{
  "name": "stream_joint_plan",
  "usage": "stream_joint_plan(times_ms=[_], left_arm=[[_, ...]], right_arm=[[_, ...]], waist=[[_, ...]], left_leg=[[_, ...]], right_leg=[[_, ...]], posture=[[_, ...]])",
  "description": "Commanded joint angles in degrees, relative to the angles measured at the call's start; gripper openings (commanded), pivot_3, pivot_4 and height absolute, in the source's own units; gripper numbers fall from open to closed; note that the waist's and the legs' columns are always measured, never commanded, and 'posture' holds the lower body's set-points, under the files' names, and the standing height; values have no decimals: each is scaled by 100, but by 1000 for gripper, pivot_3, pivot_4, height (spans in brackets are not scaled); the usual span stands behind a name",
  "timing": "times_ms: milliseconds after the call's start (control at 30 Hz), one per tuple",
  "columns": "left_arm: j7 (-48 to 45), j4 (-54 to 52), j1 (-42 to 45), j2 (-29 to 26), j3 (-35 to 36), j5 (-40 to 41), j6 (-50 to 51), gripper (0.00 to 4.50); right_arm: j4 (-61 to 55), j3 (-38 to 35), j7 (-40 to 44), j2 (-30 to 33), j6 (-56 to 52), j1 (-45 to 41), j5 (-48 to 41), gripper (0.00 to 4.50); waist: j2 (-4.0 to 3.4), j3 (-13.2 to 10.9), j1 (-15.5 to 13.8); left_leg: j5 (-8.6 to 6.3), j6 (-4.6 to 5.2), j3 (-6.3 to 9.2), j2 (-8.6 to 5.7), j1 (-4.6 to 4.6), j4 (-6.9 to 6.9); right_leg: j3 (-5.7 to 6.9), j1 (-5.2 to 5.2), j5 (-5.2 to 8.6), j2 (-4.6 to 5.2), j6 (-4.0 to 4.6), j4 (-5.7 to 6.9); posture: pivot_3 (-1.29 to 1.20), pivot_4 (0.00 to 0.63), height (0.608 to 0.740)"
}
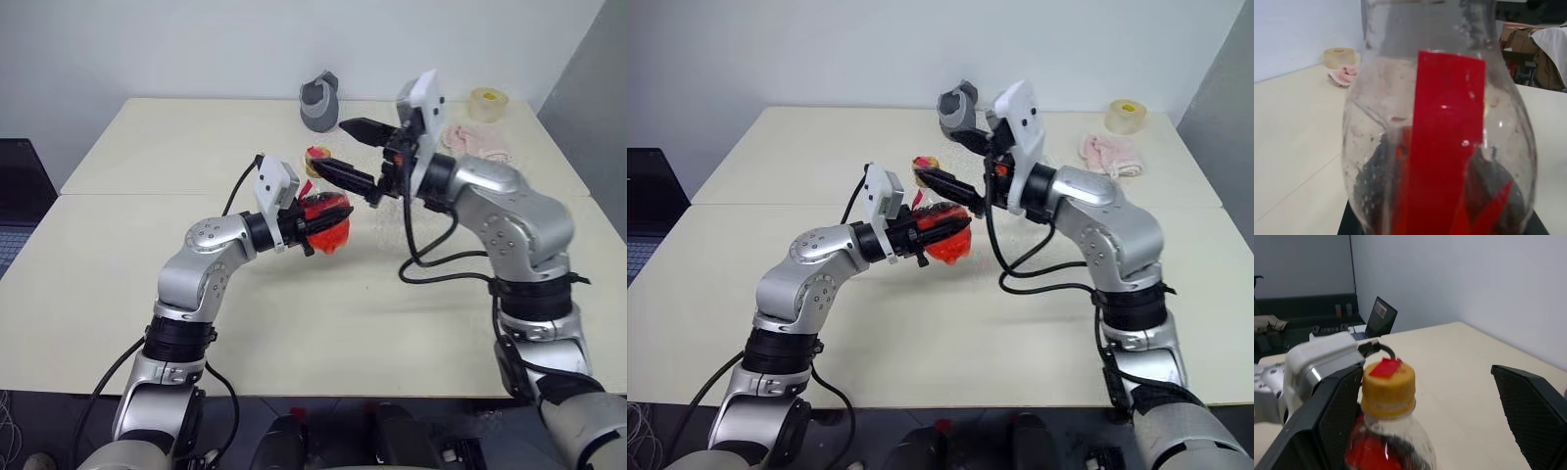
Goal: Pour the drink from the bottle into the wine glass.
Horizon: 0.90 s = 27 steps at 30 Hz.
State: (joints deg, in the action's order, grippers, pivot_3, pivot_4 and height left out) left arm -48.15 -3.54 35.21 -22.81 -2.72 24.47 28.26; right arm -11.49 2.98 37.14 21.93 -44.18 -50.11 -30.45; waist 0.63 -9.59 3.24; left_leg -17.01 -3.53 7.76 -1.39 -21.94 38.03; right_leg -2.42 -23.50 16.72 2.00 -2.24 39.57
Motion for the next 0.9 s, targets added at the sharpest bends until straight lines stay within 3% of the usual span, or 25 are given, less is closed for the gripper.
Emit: stream_joint_plan(times_ms=[33, 233, 467, 900], left_arm=[[-52, -209, 142, -53, 132, 81, -159, 1240], [-57, -111, 211, -44, 127, 65, -213, 1240], [-99, 13, 302, 0, 81, 52, -278, 1240], [-106, -189, 173, 7, 53, 70, -224, 1240]], right_arm=[[-156, -355, 47, 392, -99, 166, -40, 4462], [-445, -406, 244, 692, -278, 421, -306, 4462], [-615, -403, 59, 196, -624, 140, -896, 4462], [238, -101, -24, -357, -211, -352, -471, 4462]], waist=[[0, 0, -4], [0, 0, 8], [0, 0, 6], [0, 0, 4]], left_leg=[[0, 1, 0, 0, 0, 0], [-1, 3, -7, 2, 1, -2], [-1, 2, -4, 3, 1, -1], [1, -1, -1, 1, 1, -1]], right_leg=[[0, 0, 0, 0, 0, 2], [0, 2, 0, -1, 0, -1], [2, 3, 0, -1, 0, 1], [1, 1, 0, -1, 0, -1]], posture=[[0, 150, 740], [0, 150, 740], [0, 150, 740], [0, 150, 740]])
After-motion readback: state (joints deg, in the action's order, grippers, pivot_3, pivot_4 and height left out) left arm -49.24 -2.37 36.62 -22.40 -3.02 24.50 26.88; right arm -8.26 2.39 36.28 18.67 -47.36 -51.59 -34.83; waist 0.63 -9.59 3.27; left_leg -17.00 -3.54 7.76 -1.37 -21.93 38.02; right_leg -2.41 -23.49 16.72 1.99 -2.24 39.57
